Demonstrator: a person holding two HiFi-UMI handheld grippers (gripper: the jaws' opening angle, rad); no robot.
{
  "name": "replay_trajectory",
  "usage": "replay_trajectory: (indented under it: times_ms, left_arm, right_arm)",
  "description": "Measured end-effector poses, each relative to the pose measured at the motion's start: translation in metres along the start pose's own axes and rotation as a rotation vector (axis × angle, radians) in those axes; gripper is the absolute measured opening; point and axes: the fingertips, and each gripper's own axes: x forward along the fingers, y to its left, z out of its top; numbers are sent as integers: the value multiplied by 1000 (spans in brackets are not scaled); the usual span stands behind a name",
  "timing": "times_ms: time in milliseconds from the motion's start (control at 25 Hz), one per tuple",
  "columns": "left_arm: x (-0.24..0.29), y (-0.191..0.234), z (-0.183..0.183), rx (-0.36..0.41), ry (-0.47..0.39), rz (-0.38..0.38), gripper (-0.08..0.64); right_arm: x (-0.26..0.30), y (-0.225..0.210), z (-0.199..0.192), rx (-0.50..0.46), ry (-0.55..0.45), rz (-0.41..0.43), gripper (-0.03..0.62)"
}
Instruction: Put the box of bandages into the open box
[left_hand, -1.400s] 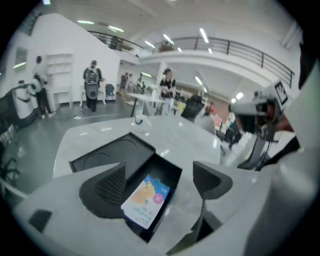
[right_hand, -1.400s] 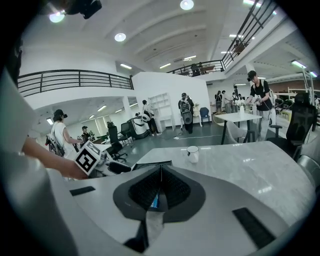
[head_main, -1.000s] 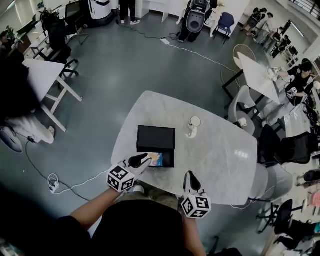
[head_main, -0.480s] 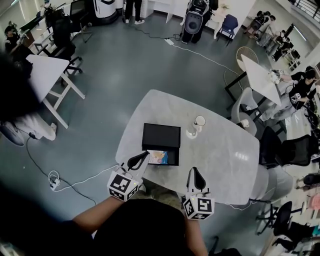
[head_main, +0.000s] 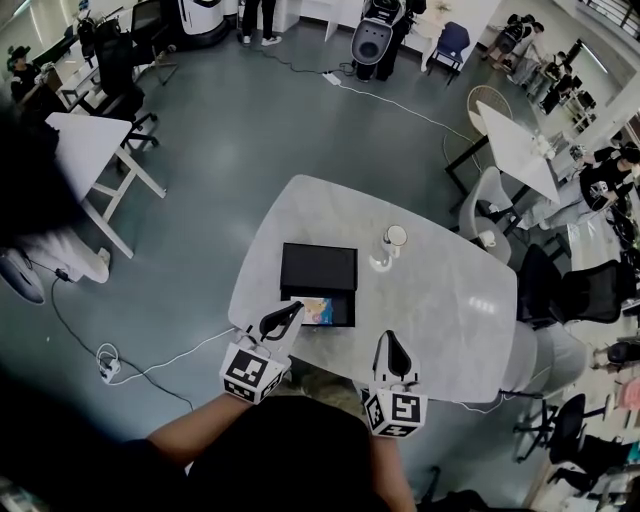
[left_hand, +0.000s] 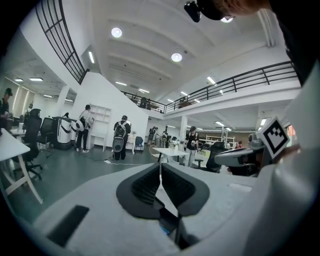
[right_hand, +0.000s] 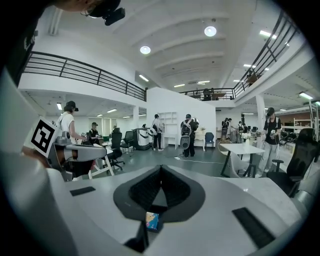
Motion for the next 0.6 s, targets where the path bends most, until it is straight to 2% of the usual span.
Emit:
replay_trajectory:
  times_ms: [200,600]
  left_arm:
    - [7,0,-1,-34,14,-16,25]
    - [14,1,-4,-5,14,-26,25]
  right_arm:
    - [-1,-4,0,4,1,-15,12]
    - [7,-2,0,8,-3,-11,12]
